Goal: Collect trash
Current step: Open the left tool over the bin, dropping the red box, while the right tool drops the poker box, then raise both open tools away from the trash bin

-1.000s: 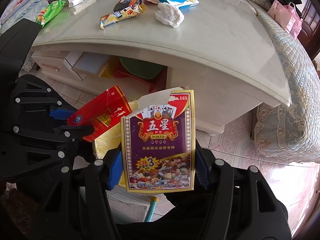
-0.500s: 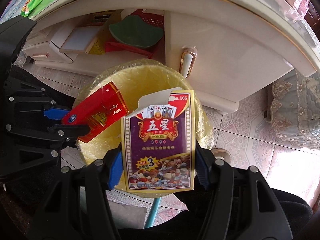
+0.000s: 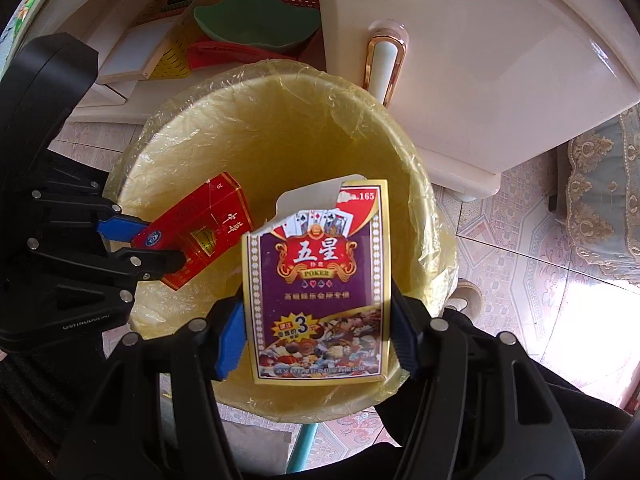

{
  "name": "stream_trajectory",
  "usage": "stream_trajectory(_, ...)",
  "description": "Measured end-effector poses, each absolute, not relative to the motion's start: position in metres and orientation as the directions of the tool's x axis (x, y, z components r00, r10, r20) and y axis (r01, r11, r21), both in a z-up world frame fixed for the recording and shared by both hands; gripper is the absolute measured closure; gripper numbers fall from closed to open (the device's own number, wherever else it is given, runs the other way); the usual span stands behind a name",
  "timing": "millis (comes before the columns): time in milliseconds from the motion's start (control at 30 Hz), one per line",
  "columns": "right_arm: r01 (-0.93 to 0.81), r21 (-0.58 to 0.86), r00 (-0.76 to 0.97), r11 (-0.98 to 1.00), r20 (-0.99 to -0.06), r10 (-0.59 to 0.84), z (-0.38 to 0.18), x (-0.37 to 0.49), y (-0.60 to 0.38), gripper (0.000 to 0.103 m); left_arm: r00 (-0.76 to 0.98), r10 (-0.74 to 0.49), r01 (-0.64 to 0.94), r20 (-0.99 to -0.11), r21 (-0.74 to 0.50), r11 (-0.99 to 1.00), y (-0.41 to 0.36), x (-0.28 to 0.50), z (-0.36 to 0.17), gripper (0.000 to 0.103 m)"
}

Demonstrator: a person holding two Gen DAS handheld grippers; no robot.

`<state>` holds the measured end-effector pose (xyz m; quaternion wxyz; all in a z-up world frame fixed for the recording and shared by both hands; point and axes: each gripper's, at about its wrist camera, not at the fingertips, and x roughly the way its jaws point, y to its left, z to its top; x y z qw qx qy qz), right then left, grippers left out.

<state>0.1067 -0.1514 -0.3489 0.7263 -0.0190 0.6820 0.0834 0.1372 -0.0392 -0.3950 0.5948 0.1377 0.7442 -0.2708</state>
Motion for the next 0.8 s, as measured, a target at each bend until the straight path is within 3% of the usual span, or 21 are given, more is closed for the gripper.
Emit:
stream_trajectory(400, -0.158, 0.112, 0.005, 0.981, -0.993, 0.114, -0.368, 0.110, -0.147, 0.043, -0.278, -0.066, 0.520, -0.958, -0.208, 0.829, -0.036, 0.140, -0.414, 0.080)
stream_trajectory(433, -0.161, 0.102, 0.007, 0.982, -0.995, 0.104, -0.369, 0.110, -0.145, 0.042, -0.281, -0.063, 0.520, -0.958, -0.207, 0.829, -0.036, 0.140, -0.415, 0.078)
stream_trajectory(533, -0.156, 0.094, 0.017, 0.983, -0.995, 0.098, -0.370, 0.112, -0.146, 0.022, -0.266, -0.062, 0.523, -0.962, -0.198, 0.829, -0.038, 0.140, -0.410, 0.057)
stream_trajectory(633, -0.143, 0.098, 0.019, 0.985, -0.995, 0.101, -0.370, 0.113, -0.147, 0.022, -0.230, -0.043, 0.522, -0.972, -0.160, 0.838, -0.037, 0.143, -0.407, 0.043)
stream_trajectory(800, -0.136, 0.092, 0.020, 0.986, -0.995, 0.096, -0.367, 0.114, -0.146, 0.022, -0.222, -0.035, 0.510, -0.974, -0.146, 0.848, -0.032, 0.145, -0.407, 0.037)
